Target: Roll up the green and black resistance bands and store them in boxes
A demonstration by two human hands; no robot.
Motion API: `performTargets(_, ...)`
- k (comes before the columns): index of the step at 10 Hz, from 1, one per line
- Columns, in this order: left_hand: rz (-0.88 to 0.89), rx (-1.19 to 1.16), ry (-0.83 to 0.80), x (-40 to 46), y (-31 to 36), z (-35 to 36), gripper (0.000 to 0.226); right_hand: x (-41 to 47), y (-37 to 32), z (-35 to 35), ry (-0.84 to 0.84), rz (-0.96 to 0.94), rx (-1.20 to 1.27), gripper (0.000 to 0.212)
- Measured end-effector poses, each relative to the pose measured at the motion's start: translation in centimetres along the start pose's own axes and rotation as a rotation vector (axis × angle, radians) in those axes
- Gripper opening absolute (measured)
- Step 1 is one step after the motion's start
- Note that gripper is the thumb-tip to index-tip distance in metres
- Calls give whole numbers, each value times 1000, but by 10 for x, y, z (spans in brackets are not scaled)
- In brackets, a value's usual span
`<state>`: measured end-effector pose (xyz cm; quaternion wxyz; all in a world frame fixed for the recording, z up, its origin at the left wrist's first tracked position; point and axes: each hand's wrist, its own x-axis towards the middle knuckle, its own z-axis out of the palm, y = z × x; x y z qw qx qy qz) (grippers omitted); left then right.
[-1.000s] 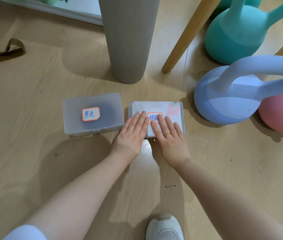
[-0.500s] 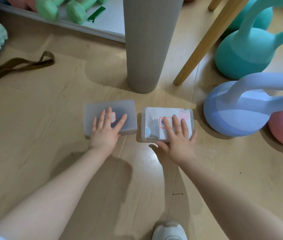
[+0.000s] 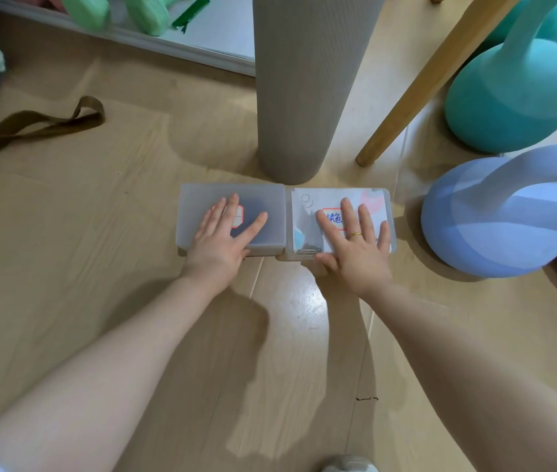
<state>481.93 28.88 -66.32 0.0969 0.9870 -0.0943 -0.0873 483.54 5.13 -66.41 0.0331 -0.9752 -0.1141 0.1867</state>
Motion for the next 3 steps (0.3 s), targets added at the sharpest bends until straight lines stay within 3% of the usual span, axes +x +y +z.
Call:
performTargets(1,-55,42,-155,3,3,-9,70,0,-6,-7,-42,31,10,64)
performTargets(2,-38,91,-200,0,11,-24,79,-2,-14,-23,-74,41,32,65)
performTargets(3,36,5,-132,-12,18,-41,70,-14,-31,-37,9,-26,59,69)
